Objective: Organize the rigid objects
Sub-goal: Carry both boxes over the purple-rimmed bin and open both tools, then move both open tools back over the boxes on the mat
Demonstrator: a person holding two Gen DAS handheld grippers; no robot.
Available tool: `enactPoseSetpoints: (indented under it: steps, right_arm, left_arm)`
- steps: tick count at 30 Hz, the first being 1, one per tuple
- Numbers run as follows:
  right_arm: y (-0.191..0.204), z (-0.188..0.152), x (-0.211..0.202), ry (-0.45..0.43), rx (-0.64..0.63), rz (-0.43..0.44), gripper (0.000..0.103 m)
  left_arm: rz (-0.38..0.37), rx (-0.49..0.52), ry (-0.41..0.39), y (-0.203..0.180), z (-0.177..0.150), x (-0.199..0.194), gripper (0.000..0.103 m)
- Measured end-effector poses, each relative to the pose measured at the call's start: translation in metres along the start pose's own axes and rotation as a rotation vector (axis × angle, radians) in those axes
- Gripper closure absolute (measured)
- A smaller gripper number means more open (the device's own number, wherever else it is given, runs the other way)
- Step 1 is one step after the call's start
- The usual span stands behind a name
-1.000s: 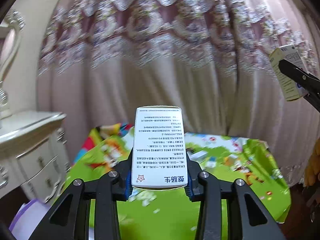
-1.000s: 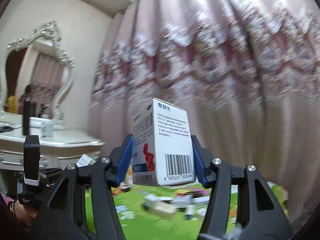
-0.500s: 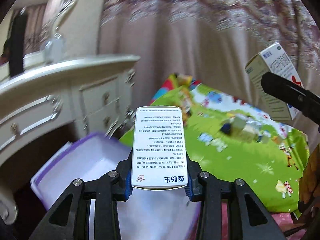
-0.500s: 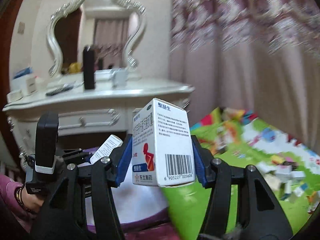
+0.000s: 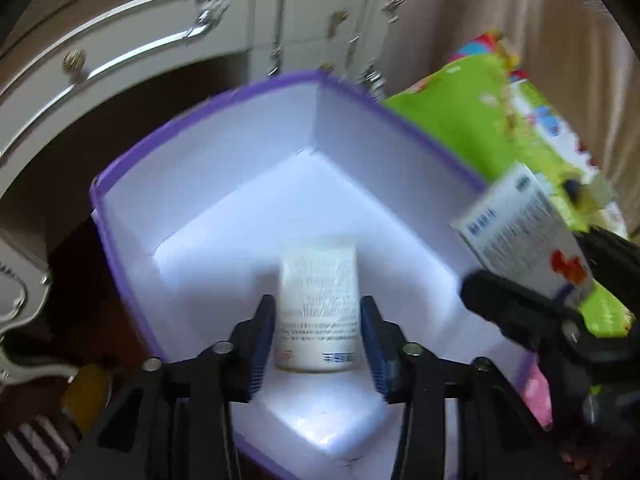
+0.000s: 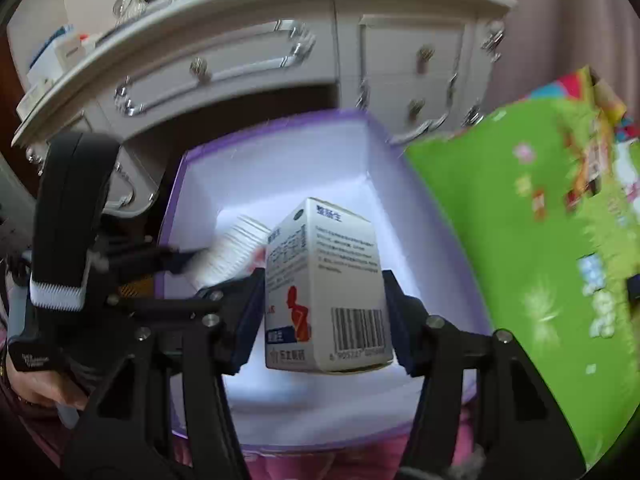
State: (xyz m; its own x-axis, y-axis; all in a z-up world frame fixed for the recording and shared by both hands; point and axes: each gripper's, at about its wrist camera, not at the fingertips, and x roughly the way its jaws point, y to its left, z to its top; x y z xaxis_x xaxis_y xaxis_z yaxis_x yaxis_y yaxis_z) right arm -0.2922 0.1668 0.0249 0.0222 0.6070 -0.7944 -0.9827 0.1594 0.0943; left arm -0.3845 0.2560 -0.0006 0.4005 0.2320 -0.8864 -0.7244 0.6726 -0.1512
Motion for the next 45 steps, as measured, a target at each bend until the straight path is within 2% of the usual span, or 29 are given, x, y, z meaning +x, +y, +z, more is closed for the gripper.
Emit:
enactPoseSetpoints:
  steps: [1, 3, 5, 10, 13, 15, 19, 23, 25, 28, 29, 30, 31, 32, 36, 39, 41, 45]
  right_arm:
    - [-0.001, -0.002, 0.003, 0.010, 0.005, 0.003, 0.042]
    - [-0.004, -0.007, 0.005, 0.026, 0.019, 0.026, 0.039]
    - [-0.012, -0.011, -0.003, -0.001, 0.049, 0.027, 0.032]
    - [-0.048, -0.023, -0.047, -0.109, 0.159, 0.008, 0.026]
    - [-0.081, -0.042, -0.082, -0.180, 0.263, -0.029, 0.022]
    - [-0.106, -0.063, -0.105, -0.222, 0.346, -0.085, 0.019]
    - [-0.164, -0.120, -0.139, -0.262, 0.546, -0.213, 0.019]
    - [-0.221, -0.185, -0.176, -0.278, 0.737, -0.412, 0.019]
    - [-0.250, -0.217, -0.191, -0.277, 0.861, -0.454, 0.019]
    - [-0.297, -0.258, -0.209, -0.237, 1.005, -0.512, 0.019]
    - [-0.304, -0.263, -0.211, -0.237, 1.013, -0.521, 0.019]
    - [-0.313, -0.267, -0.217, -0.254, 0.996, -0.535, 0.019]
    - [-0.321, -0.270, -0.221, -0.234, 0.996, -0.566, 0.019]
    - [-0.335, -0.269, -0.221, -0.193, 0.998, -0.607, 0.019]
    - [-0.376, -0.251, -0.216, -0.150, 0.959, -0.654, 0.019]
    - [-0.406, -0.224, -0.195, -0.082, 0.844, -0.697, 0.016]
    - [-0.424, -0.211, -0.177, -0.063, 0.774, -0.670, 0.012]
    - [-0.445, -0.203, -0.173, -0.064, 0.703, -0.614, 0.015]
  left_arm:
    - [-0.004, -0.018, 0.025, 0.005, -0.001, 0.004, 0.040]
    - [-0.004, -0.017, 0.001, 0.004, 0.000, 0.000, 0.029]
    - [-0.009, -0.012, -0.027, 0.000, 0.001, -0.007, 0.017]
    - [-0.017, 0.029, -0.062, -0.017, 0.006, -0.017, 0.016]
    - [-0.034, 0.075, -0.060, -0.037, 0.007, -0.019, 0.016]
    - [-0.060, 0.115, -0.066, -0.052, 0.009, -0.021, 0.016]
    - [-0.104, 0.277, -0.080, -0.110, 0.010, -0.015, 0.016]
    - [-0.215, 0.465, -0.041, -0.192, 0.009, -0.005, 0.016]
    - [-0.263, 0.531, -0.021, -0.231, 0.009, 0.006, 0.016]
    - [-0.277, 0.623, 0.006, -0.287, 0.003, 0.028, 0.016]
    - [-0.283, 0.646, 0.013, -0.300, -0.001, 0.032, 0.013]
    - [-0.253, 0.675, -0.014, -0.315, -0.003, 0.036, 0.009]
    - [-0.231, 0.710, -0.033, -0.332, -0.006, 0.041, 0.007]
    - [-0.240, 0.725, -0.051, -0.342, -0.008, 0.044, 0.000]
    - [-0.283, 0.700, -0.133, -0.352, -0.008, 0.050, 0.000]
    - [-0.293, 0.704, -0.151, -0.350, -0.010, 0.050, 0.000]
    - [-0.305, 0.719, -0.150, -0.348, -0.011, 0.049, 0.000]
    - [-0.310, 0.729, -0.148, -0.351, -0.010, 0.051, 0.000]
